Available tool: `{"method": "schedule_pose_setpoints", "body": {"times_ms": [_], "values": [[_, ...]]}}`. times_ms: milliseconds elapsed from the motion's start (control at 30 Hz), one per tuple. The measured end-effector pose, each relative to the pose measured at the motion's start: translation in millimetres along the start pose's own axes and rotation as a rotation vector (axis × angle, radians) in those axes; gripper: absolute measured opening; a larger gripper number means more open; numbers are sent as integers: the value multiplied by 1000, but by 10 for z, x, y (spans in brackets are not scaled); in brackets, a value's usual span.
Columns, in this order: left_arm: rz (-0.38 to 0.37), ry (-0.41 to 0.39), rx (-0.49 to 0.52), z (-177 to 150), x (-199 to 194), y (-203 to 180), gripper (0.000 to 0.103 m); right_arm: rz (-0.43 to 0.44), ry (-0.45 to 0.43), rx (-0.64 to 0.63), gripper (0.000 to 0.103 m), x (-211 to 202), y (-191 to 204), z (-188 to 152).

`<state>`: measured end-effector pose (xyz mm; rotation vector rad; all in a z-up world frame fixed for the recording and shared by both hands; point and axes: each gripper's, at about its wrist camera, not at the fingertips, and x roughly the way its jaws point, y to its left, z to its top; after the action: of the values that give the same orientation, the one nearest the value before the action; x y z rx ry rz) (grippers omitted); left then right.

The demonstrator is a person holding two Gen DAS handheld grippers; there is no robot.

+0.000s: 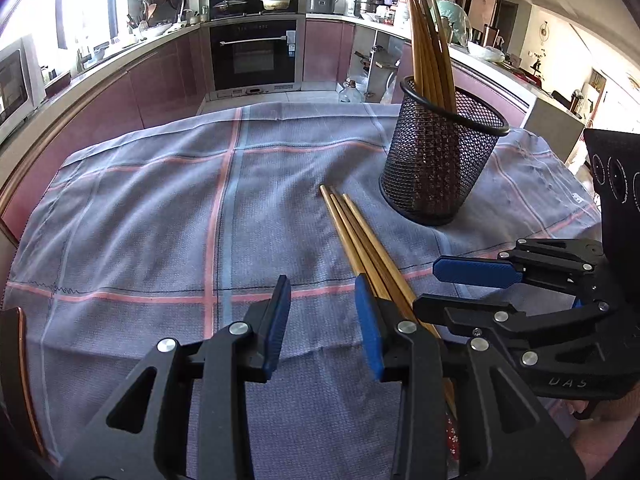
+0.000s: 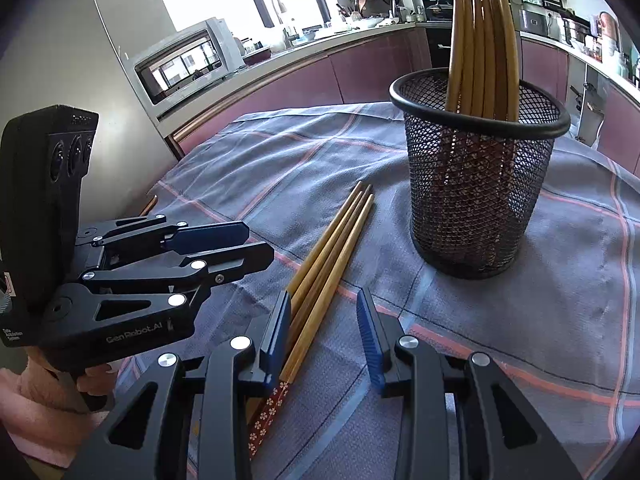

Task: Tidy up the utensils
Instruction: 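Move both open grippers back to the chopstick pile, then grasp one chopstick with the left gripper while the right gripper grasps another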

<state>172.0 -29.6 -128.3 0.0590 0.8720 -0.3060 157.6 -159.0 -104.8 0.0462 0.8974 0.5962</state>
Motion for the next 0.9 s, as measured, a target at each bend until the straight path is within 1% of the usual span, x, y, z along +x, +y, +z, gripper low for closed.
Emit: {"method": "schedule_pose_setpoints", "body": {"times_ms": [100, 267, 333, 500, 900], "values": [[-3, 7, 2, -6, 24, -14, 35, -20, 11, -6, 32, 25, -11, -18], [-19, 14, 15, -4, 56, -70, 37, -39, 23, -16, 28, 65, -4, -28], [-26, 21, 24, -4, 88, -95, 41, -44, 25, -22, 27, 65, -4, -31], [-33, 43, 24, -6, 182, -100, 41, -46, 27, -21, 27, 54, -23, -37], [-33, 56, 25, 42, 263, -114, 42, -44, 29, -9, 26, 64, -37, -35]]}}
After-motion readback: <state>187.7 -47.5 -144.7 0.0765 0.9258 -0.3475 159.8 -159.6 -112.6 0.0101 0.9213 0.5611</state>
